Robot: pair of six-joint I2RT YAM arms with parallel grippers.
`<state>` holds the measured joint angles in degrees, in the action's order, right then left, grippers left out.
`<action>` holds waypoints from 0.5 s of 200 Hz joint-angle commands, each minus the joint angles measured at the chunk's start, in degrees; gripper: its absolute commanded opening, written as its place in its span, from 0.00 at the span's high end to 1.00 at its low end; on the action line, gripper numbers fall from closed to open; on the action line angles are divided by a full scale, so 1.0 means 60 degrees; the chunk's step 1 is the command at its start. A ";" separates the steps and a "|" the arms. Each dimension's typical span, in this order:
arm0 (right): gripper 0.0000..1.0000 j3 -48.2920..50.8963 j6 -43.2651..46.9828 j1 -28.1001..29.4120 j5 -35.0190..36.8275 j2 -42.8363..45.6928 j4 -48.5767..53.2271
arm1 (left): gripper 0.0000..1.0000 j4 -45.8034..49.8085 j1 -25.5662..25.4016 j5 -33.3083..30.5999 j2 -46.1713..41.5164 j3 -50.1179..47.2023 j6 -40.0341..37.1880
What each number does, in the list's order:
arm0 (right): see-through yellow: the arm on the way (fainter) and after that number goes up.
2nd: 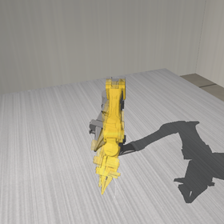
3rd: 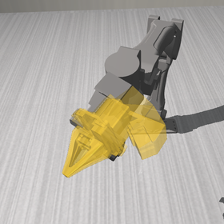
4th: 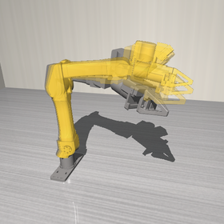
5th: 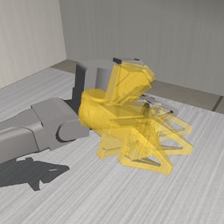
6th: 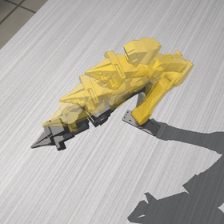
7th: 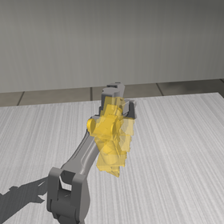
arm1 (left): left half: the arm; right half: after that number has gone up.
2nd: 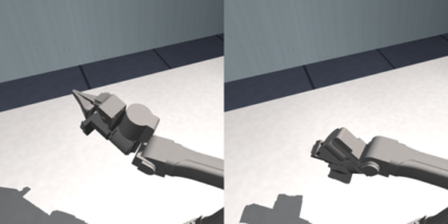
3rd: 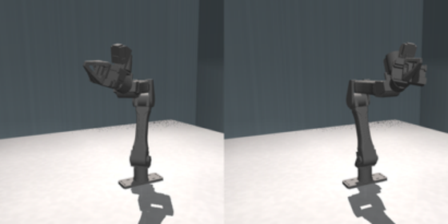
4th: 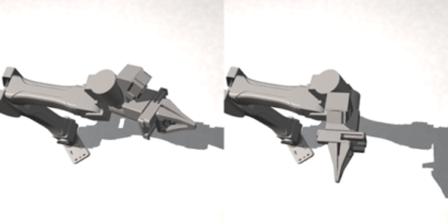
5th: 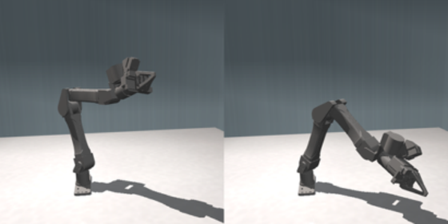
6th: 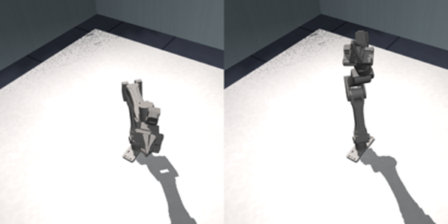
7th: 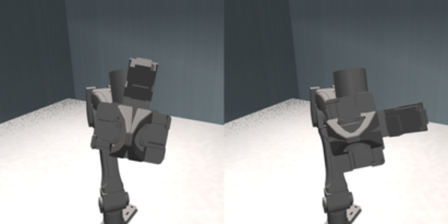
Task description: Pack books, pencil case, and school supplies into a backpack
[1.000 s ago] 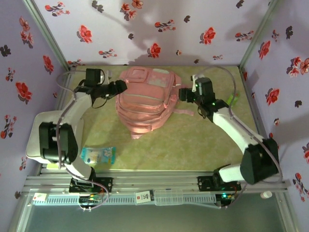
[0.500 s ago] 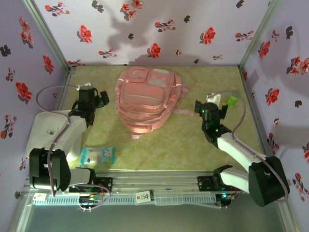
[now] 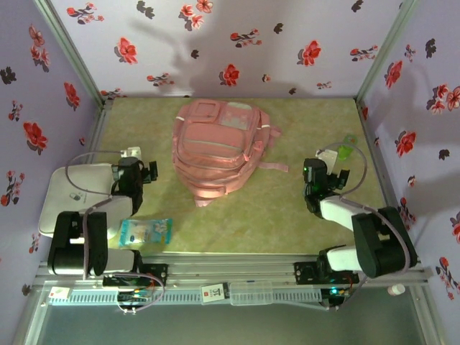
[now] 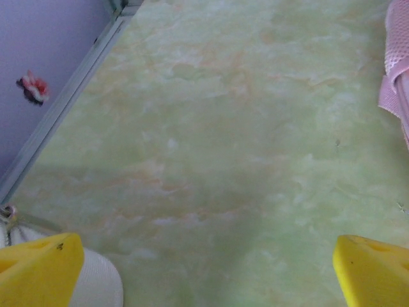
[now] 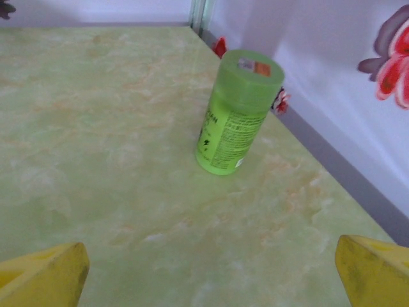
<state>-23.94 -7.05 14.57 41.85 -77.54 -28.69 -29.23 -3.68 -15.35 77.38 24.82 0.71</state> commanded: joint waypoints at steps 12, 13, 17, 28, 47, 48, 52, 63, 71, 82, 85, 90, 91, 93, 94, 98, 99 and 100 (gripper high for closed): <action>0.01 -0.0418 0.0552 -0.0174 -0.1255 -0.0623 -0.0894 | 0.00 -0.1433 0.0725 0.2140 0.0188 -0.0147 -0.0346; 0.01 -0.0426 0.0563 -0.0173 -0.1288 -0.0632 -0.0891 | 0.00 -0.1466 0.0735 0.2188 0.0186 -0.0157 -0.0342; 0.01 -0.0461 0.0664 -0.0186 -0.1390 -0.0678 -0.0888 | 0.00 -0.1543 0.0781 0.2321 0.0184 -0.0187 -0.0315; 0.01 -0.0390 0.0940 -0.0211 -0.1807 -0.0695 -0.1076 | 0.00 -0.1811 0.0909 0.2861 0.0191 -0.0289 -0.0245; 0.01 -0.0080 0.1126 -0.0353 -0.2401 -0.0512 -0.1540 | 0.00 -0.2607 0.1082 0.3498 0.0489 -0.0527 -0.0021; 0.01 -0.0059 0.1121 -0.0365 -0.2417 -0.0504 -0.1580 | 0.00 -0.2639 0.1082 0.3497 0.0505 -0.0537 -0.0026; 0.01 0.0029 0.1124 -0.0421 -0.2483 -0.0475 -0.1707 | 0.00 -0.2769 0.1083 0.3512 0.0561 -0.0568 -0.0038; 0.01 0.0211 0.1172 -0.0625 -0.2776 -0.0437 -0.2098 | 0.00 -0.3014 0.1141 0.3502 0.0745 -0.0591 0.0018; 0.01 0.0318 0.1182 -0.0791 -0.2977 -0.0481 -0.2396 | 0.00 -0.3201 0.1167 0.3511 0.0951 -0.0591 0.0042; 0.01 0.0465 0.1119 -0.1060 -0.3329 -0.0773 -0.3028 | 0.00 -0.3485 0.1200 0.3512 0.1244 -0.0593 0.0050; 0.01 0.0496 0.1085 -0.1125 -0.3398 -0.0874 -0.3177 | 0.00 -0.3542 0.1207 0.3511 0.1309 -0.0581 0.0056; 0.01 0.0519 0.1025 -0.1218 -0.3523 -0.1045 -0.3386 | 0.00 -0.3645 0.1200 0.3511 0.1450 -0.0577 0.0057; 0.01 0.0526 0.1019 -0.1237 -0.3542 -0.1092 -0.3441 | 0.00 -0.3656 0.1207 0.3511 0.1469 -0.0577 0.0057; 0.01 0.0532 0.1015 -0.1270 -0.3578 -0.1183 -0.3536 | 0.00 -0.3698 0.1202 0.3511 0.1519 -0.0577 0.0057; 0.01 0.0533 0.1014 -0.1277 -0.3584 -0.1227 -0.3596 | 0.00 -0.3719 0.1201 0.3511 0.1547 -0.0577 0.0057; 0.01 0.0573 0.0954 -0.1317 -0.3546 -0.1346 -0.3822 | 0.00 -0.3761 0.1200 0.3511 0.1609 -0.0571 0.0057; 0.01 0.0575 0.0940 -0.1330 -0.3539 -0.1360 -0.3864 | 0.00 -0.3766 0.1200 0.3511 0.1636 -0.0567 0.0050; 0.01 0.0576 0.0933 -0.1337 -0.3535 -0.1367 -0.3877 | 0.00 -0.3768 0.1200 0.3511 0.1657 -0.0564 0.0046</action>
<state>-21.93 -1.41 8.51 24.75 -82.24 -42.48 -47.99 2.87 3.55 83.92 22.11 0.01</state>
